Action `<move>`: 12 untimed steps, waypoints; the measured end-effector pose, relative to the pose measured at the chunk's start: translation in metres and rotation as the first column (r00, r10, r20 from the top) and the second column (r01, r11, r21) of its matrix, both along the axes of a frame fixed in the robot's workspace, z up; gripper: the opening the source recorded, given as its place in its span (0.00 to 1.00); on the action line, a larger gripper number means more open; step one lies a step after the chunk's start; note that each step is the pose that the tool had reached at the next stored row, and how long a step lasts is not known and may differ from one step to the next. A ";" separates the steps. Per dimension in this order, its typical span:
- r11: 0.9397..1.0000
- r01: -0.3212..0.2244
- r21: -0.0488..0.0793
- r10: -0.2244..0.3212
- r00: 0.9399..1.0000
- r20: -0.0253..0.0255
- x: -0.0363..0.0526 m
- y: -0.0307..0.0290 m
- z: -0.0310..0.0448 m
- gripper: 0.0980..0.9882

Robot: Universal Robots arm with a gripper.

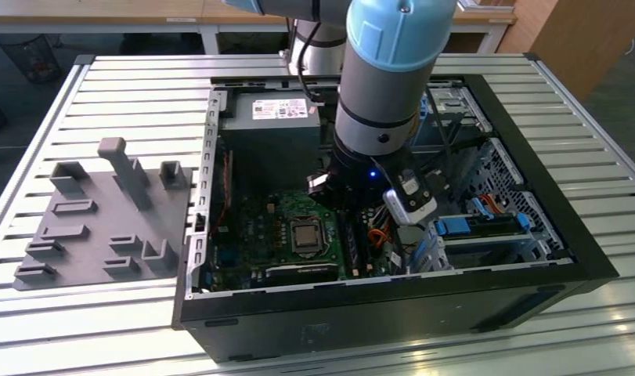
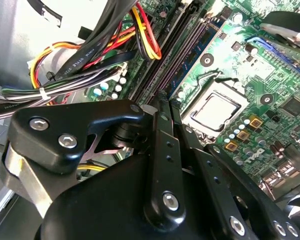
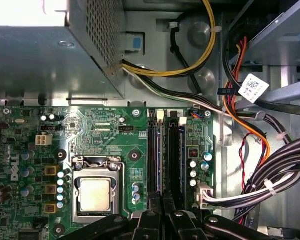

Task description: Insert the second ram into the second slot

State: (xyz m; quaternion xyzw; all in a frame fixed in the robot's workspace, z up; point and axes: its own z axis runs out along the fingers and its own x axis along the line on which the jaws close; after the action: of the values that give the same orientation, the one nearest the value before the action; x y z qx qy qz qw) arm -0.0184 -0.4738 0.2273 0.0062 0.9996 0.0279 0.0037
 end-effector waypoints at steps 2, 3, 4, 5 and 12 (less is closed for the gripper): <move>1.000 0.000 0.000 0.000 1.000 0.000 0.0003 0.0000 -0.0003 0.04; 1.000 0.000 0.000 0.000 1.000 0.000 0.0005 0.0000 -0.0004 0.04; 1.000 0.000 0.000 0.000 1.000 0.000 0.0007 0.0000 -0.0005 0.04; 1.000 0.000 0.000 0.000 1.000 0.000 0.0010 0.0000 -0.0007 0.04; 1.000 0.000 0.000 0.000 1.000 0.000 0.0018 0.0003 -0.0020 0.04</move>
State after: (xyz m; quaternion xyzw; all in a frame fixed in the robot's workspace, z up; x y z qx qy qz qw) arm -0.0165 -0.4735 0.2253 0.0062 0.9996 0.0280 0.0037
